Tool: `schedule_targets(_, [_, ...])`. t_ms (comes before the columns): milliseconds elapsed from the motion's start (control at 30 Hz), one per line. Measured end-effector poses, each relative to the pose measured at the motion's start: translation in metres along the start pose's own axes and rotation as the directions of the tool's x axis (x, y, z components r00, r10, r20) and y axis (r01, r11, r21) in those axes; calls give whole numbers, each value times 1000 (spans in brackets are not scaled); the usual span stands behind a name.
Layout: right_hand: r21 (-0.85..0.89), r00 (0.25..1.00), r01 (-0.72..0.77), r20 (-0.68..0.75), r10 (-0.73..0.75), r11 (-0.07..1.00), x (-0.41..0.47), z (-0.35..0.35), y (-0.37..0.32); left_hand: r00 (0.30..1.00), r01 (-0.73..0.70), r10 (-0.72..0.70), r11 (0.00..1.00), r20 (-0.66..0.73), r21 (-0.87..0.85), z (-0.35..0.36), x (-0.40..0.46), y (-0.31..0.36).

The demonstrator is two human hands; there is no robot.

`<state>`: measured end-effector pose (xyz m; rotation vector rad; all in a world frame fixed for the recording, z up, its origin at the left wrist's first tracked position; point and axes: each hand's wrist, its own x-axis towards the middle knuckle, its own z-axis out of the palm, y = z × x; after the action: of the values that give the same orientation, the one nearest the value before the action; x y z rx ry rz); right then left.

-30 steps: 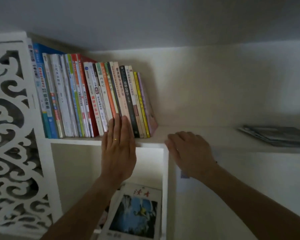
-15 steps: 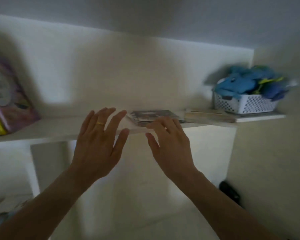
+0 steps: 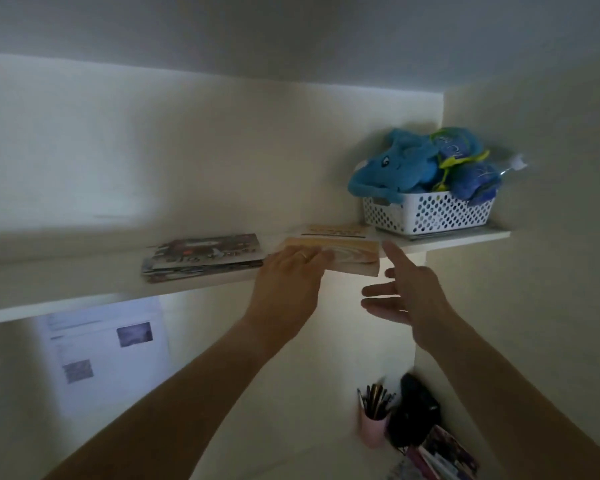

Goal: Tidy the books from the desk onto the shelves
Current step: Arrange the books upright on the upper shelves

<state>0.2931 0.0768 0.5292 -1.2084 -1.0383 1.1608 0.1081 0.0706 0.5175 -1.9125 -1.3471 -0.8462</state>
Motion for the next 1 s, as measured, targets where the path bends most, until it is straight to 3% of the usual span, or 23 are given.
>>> schedule_targets(33, [80,986,-102,142,90,992,5,-1,-5,1000,-5,4,1000,-11,-23,3,2,5])
schedule_targets(100, [216,947,-151,312,78,965,14,0,-13,998,-53,51,997,-36,-51,6,5,12])
schedule_targets(200, [279,947,-30,315,-62,960,23,-4,-22,995,-89,82,986,-53,-143,-4,10,17])
schedule_targets(300, [233,908,187,330,-258,954,16,-15,-32,1000,17,-19,992,-13,-128,-24,19,14])
schedule_targets(367, [306,892,188,345,-293,933,5,-16,-42,990,130,-137,977,-31,-167,-43,21,7])
schedule_targets(400, [344,887,172,352,-297,923,-2,-13,-48,965,247,-263,936,-28,-252,-54,22,0])
schedule_targets(433, [372,879,159,369,-303,915,-8,-6,-53,915,378,-402,854,7,-358,-65,22,-9])
schedule_targets(500, [384,845,153,426,-322,910,-24,16,-59,777,574,-607,577,165,-582,-96,18,-29])
schedule_targets(600, [331,785,150,533,-316,932,-47,64,-56,663,595,-607,73,437,-801,-141,-3,-63])
schedule_targets(633, [306,763,137,574,-297,942,-56,84,-54,638,572,-624,-8,451,-820,-153,-15,-76])
schedule_targets(667, [279,745,128,606,-278,952,-65,105,-52,606,554,-676,-20,419,-832,-161,-28,-91])
schedule_targets(700, [254,732,120,631,-259,960,-74,127,-50,580,540,-737,31,346,-841,-168,-42,-107])
schedule_targets(767, [199,702,151,668,-247,968,-90,176,-44,575,517,-806,225,140,-826,-181,-73,-140])
schedule_targets(833, [144,671,256,686,-283,956,-107,229,-41,564,496,-823,399,-63,-772,-203,-106,-170])
schedule_targets(933, [71,623,464,682,-382,883,-132,315,-42,572,446,-736,649,-362,-616,-243,-151,-214])
schedule_targets(1000, [52,538,613,703,-465,789,-153,374,-43,579,469,-638,770,-508,-433,-271,-171,-245])
